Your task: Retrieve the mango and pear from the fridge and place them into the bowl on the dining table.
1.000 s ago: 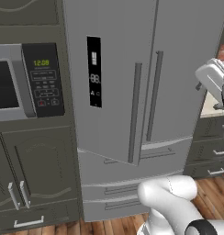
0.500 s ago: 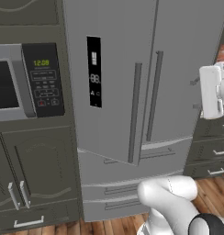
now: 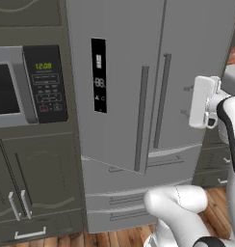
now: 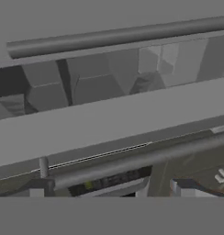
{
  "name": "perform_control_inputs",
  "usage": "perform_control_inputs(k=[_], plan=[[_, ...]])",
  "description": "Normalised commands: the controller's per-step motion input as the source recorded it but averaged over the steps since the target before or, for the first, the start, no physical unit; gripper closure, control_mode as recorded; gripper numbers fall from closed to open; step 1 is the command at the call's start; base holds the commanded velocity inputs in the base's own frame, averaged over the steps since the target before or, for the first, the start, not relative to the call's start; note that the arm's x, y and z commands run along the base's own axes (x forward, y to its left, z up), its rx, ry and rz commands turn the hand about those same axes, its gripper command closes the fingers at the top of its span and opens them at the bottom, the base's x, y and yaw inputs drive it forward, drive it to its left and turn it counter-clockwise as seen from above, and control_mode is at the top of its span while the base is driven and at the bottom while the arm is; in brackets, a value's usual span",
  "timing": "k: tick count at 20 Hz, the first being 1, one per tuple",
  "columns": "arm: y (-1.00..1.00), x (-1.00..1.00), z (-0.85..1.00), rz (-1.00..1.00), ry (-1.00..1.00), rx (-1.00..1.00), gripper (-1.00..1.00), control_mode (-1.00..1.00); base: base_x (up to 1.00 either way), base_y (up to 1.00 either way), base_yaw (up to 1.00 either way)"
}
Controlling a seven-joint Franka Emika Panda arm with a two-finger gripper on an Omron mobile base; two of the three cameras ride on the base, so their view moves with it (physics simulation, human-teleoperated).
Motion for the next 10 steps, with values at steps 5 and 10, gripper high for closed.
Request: perform_control_inputs(k=[5,10], plan=[[0.01,0.00,0.00,0.00,-0.27,-0.22,-1.00,-1.00,0.00,0.00,0.00],[0.00,0.27,0.01,0.00,-0.05,-0.07,-1.00,-1.00,0.00,0.00,0.00]])
